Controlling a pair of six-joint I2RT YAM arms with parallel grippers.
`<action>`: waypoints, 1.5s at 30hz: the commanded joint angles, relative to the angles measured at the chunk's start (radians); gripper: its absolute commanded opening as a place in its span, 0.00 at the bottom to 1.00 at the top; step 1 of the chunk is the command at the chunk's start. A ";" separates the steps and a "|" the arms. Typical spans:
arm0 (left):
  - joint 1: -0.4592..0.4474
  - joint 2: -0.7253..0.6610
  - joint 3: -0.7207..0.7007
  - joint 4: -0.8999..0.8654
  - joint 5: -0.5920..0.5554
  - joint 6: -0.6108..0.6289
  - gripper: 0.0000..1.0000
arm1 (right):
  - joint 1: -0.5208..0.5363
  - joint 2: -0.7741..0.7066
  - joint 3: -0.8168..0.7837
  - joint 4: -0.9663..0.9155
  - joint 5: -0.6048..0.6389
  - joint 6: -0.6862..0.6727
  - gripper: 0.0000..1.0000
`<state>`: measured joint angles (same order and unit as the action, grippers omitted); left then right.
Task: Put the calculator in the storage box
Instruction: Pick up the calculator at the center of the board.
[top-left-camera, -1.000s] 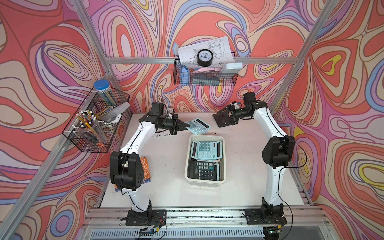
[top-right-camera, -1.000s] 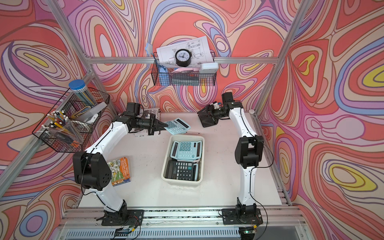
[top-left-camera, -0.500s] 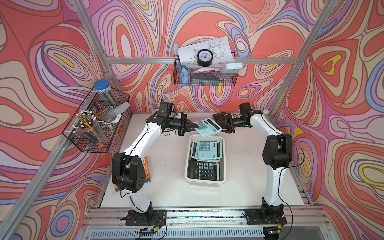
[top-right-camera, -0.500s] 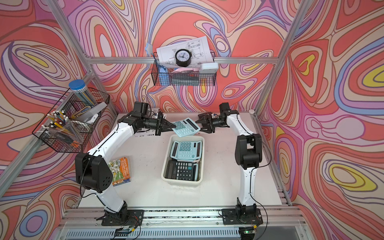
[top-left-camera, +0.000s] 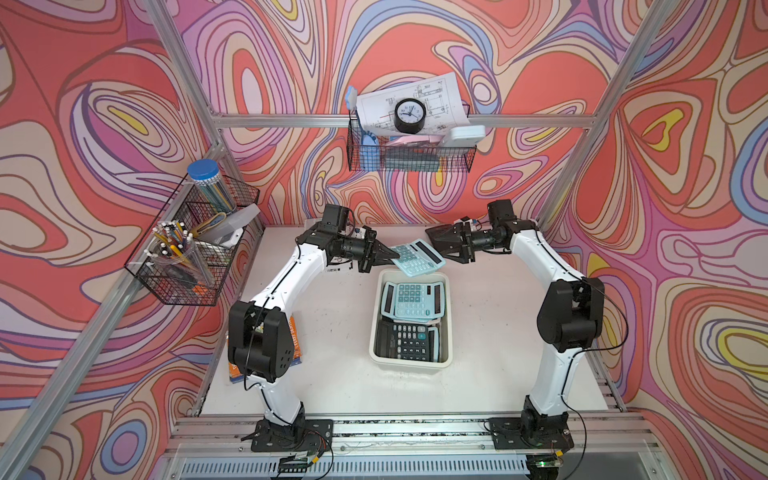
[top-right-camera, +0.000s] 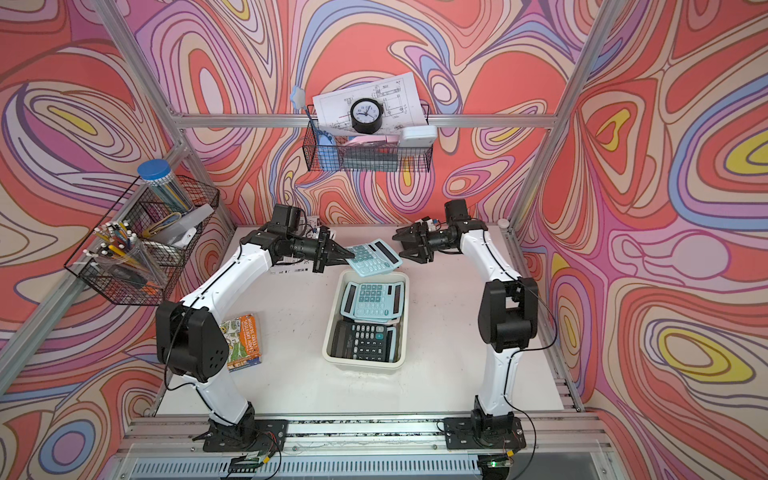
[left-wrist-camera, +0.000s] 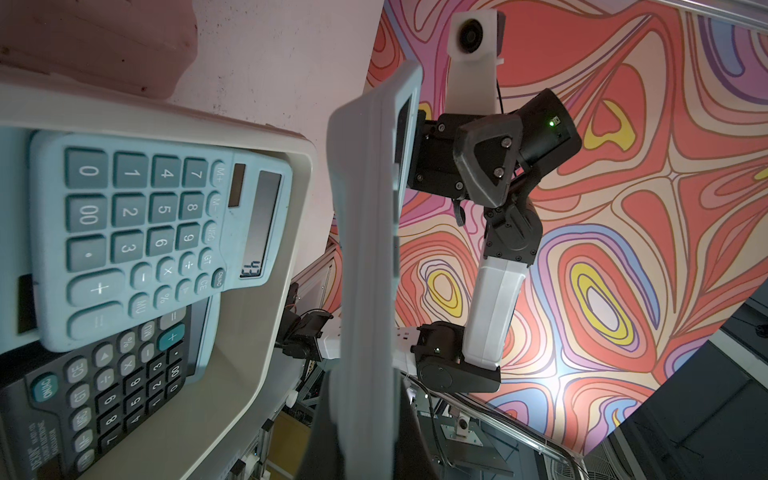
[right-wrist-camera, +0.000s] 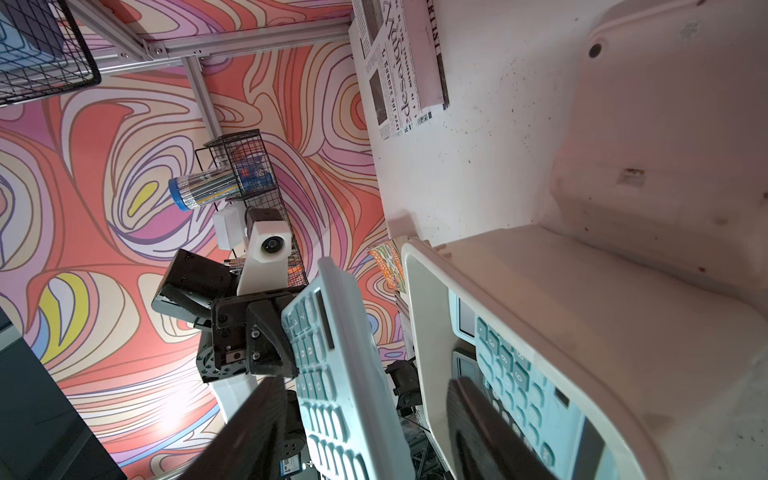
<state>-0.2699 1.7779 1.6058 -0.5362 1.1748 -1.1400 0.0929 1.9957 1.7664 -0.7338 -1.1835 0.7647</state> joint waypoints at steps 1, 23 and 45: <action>-0.006 0.004 0.019 -0.002 0.021 0.029 0.00 | 0.003 -0.005 -0.001 0.028 -0.056 0.001 0.62; -0.007 0.016 0.020 0.009 0.028 0.025 0.00 | 0.077 0.001 0.052 -0.131 -0.061 -0.155 0.15; 0.122 -0.162 -0.022 -0.159 -0.401 0.034 0.91 | 0.243 -0.480 -0.334 -0.066 0.536 -0.042 0.00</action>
<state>-0.1493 1.6650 1.6150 -0.6785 0.8501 -1.0859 0.2825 1.5772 1.4681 -0.8211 -0.7918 0.6727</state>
